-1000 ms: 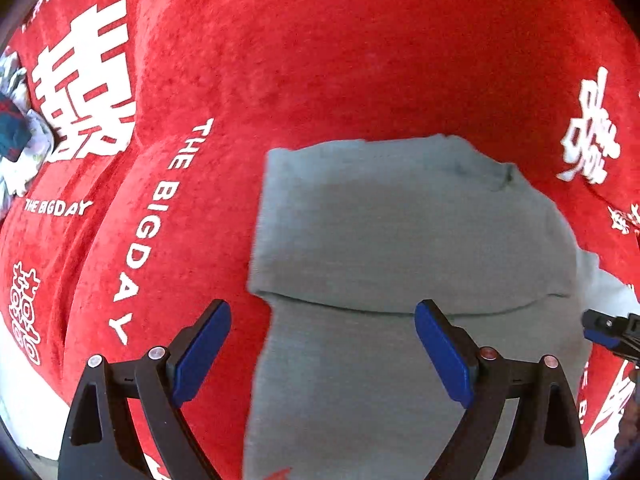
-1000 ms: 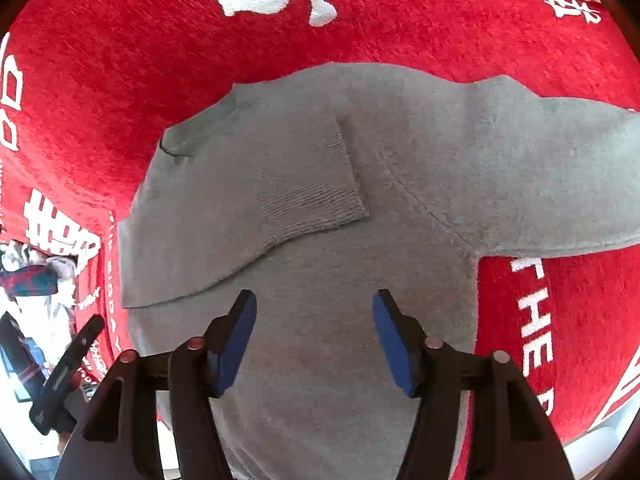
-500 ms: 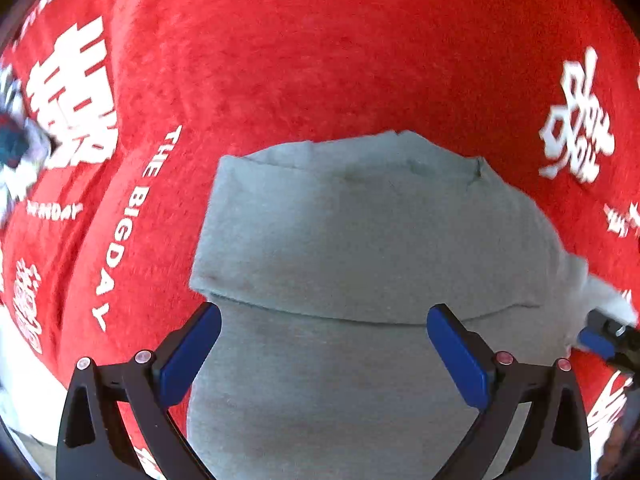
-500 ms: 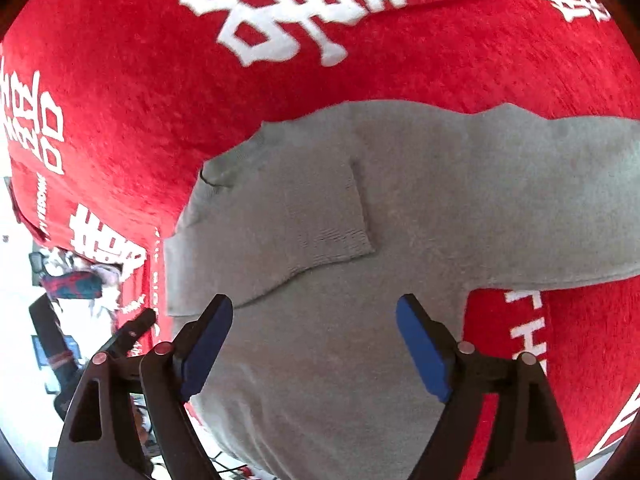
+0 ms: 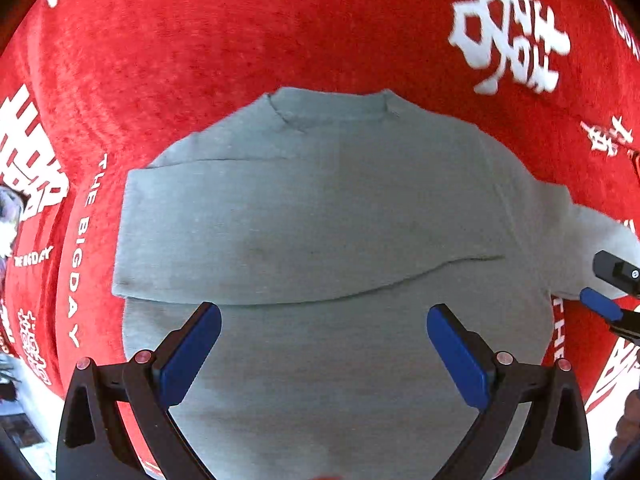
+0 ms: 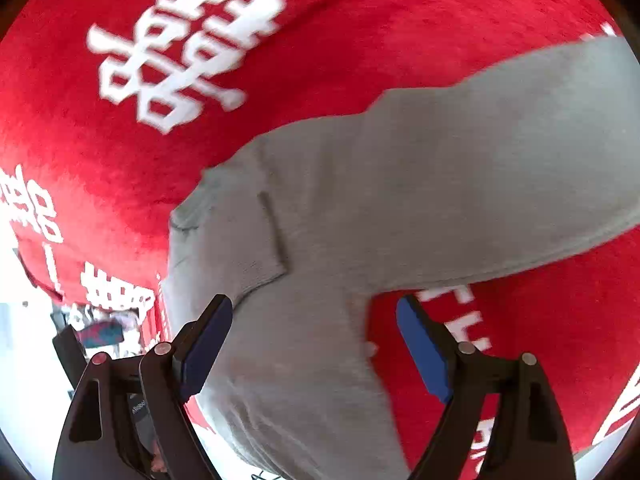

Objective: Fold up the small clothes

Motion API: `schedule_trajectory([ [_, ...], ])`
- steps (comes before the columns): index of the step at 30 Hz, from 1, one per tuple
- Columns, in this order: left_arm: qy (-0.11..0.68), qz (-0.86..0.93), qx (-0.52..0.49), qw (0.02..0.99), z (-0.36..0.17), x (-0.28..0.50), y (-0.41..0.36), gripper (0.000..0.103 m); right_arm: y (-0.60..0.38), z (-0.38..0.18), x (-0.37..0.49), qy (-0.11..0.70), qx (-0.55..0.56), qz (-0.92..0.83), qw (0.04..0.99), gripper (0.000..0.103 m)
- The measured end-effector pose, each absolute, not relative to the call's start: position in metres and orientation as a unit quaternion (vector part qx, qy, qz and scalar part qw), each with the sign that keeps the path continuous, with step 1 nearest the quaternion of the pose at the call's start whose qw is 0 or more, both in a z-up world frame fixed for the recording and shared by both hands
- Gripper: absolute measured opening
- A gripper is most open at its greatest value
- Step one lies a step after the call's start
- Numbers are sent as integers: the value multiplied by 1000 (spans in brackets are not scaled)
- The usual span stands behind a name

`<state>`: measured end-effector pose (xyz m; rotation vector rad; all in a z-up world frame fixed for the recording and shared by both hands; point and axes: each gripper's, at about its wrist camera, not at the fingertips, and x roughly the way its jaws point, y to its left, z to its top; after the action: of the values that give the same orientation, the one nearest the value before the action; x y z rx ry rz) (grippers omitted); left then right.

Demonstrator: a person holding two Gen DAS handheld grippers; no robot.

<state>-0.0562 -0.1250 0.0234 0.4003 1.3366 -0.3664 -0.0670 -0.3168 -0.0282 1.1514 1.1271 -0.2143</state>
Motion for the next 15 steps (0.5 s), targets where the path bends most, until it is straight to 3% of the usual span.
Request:
schedule_trajectory([
  [9, 644, -194, 220, 706, -11, -70, -165, 103, -369, -45, -129, 466, 558, -174, 664, 87],
  [15, 643, -205, 227, 702, -18, -76, -196, 103, -421, -49, -188, 400, 597, -260, 645, 87],
])
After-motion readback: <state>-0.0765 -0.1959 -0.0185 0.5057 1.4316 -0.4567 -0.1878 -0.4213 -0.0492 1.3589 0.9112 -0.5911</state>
